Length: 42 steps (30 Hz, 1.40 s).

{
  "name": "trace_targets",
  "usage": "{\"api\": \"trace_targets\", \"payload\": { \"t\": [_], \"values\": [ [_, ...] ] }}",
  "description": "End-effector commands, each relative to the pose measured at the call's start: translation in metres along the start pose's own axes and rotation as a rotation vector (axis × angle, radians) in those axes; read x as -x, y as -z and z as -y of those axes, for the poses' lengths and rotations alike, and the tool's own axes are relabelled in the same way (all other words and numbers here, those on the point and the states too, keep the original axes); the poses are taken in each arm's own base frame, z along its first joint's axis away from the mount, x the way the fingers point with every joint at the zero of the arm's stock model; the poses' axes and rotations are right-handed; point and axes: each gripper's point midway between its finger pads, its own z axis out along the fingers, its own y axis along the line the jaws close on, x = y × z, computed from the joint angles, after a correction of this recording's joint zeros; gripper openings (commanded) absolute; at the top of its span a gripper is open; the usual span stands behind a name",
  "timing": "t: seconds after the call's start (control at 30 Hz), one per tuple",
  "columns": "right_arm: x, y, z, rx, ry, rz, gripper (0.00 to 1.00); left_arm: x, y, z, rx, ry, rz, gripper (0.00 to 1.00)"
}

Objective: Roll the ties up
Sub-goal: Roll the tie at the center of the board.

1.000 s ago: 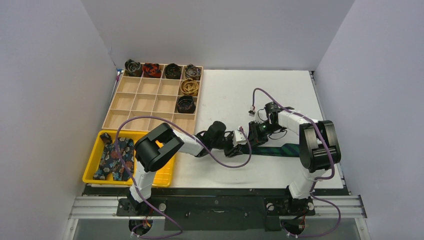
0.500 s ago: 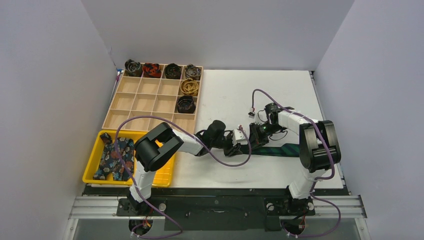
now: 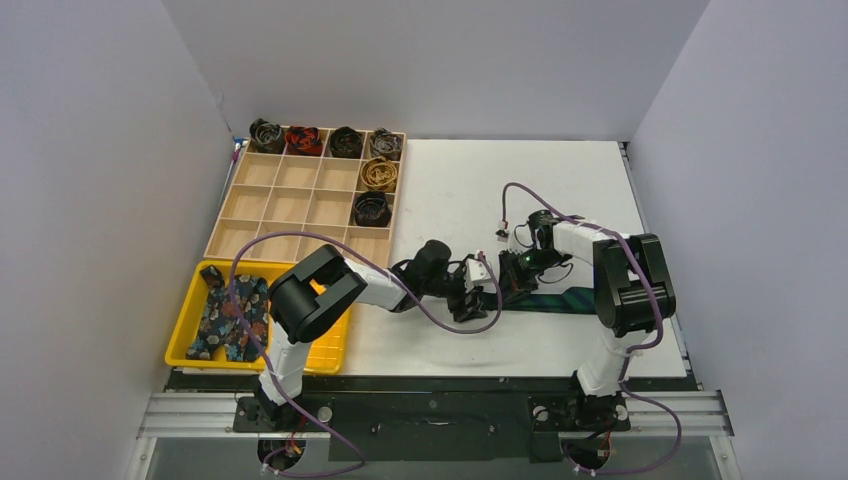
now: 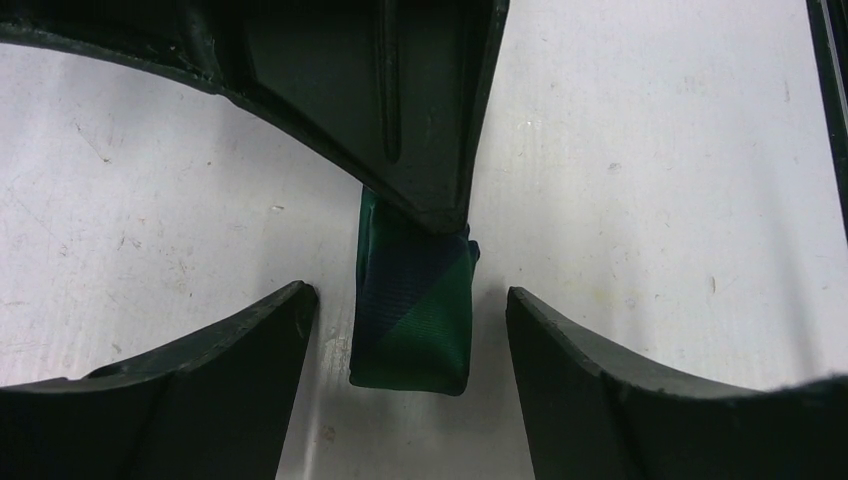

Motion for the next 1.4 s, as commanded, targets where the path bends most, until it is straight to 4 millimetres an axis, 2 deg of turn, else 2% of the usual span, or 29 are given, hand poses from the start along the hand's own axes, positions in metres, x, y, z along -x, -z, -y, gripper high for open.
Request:
{"api": "trace_targets", "payload": {
  "t": [0.0,0.1,0.13,0.17,0.33,0.47,0.53,0.57,0.63,0.7,0.77,0.93,1.2,1.27,1.33,1.37],
  "values": [
    [0.011,0.006,0.000,0.004,0.028,0.030,0.00,-0.011,-0.004,-0.002,0.004,0.011,-0.042,0.68],
    [0.012,0.010,-0.007,0.026,0.027,0.037,0.00,-0.011,-0.008,-0.005,0.011,0.013,-0.050,0.56],
    [0.013,0.014,-0.008,0.027,0.028,0.044,0.00,-0.013,-0.008,-0.006,0.012,0.017,-0.053,0.47],
    [0.014,0.015,-0.009,0.029,0.029,0.048,0.00,-0.014,-0.006,-0.006,0.013,0.023,-0.058,0.44],
    [0.013,0.020,-0.007,0.009,0.029,0.052,0.00,-0.017,0.000,0.001,-0.018,0.040,-0.068,0.22],
    [0.014,0.014,0.008,-0.042,0.019,0.032,0.00,-0.022,0.002,0.006,-0.034,0.066,-0.089,0.17],
    [0.016,0.009,0.018,-0.075,0.007,0.022,0.00,-0.024,0.002,0.007,-0.035,0.075,-0.094,0.20],
    [0.017,0.005,0.023,-0.083,-0.003,0.012,0.00,-0.024,0.002,0.007,-0.034,0.079,-0.095,0.33],
    [0.018,0.000,0.030,-0.100,-0.014,-0.003,0.00,-0.021,0.005,0.004,-0.017,0.084,-0.083,0.51],
    [0.016,-0.004,0.037,-0.118,-0.022,-0.019,0.00,-0.018,0.011,0.001,0.000,0.090,-0.052,0.60],
    [0.013,-0.006,0.042,-0.137,-0.025,-0.037,0.00,-0.015,0.019,-0.002,0.006,0.082,-0.023,0.63],
    [0.007,-0.011,0.048,-0.172,-0.013,-0.073,0.00,-0.017,0.025,0.001,-0.014,0.029,-0.006,0.64],
    [0.002,-0.022,0.039,-0.166,0.021,-0.113,0.00,-0.005,0.007,-0.008,-0.011,0.028,0.037,0.63],
    [0.004,-0.024,0.038,-0.164,0.026,-0.113,0.00,0.003,0.007,-0.009,-0.016,0.016,0.057,0.57],
    [0.007,-0.025,0.035,-0.162,0.031,-0.106,0.00,0.016,0.011,-0.005,-0.036,-0.001,0.083,0.44],
    [0.009,-0.025,0.033,-0.155,0.034,-0.103,0.00,0.018,0.013,0.000,-0.056,-0.004,0.089,0.42]
  ]
}}
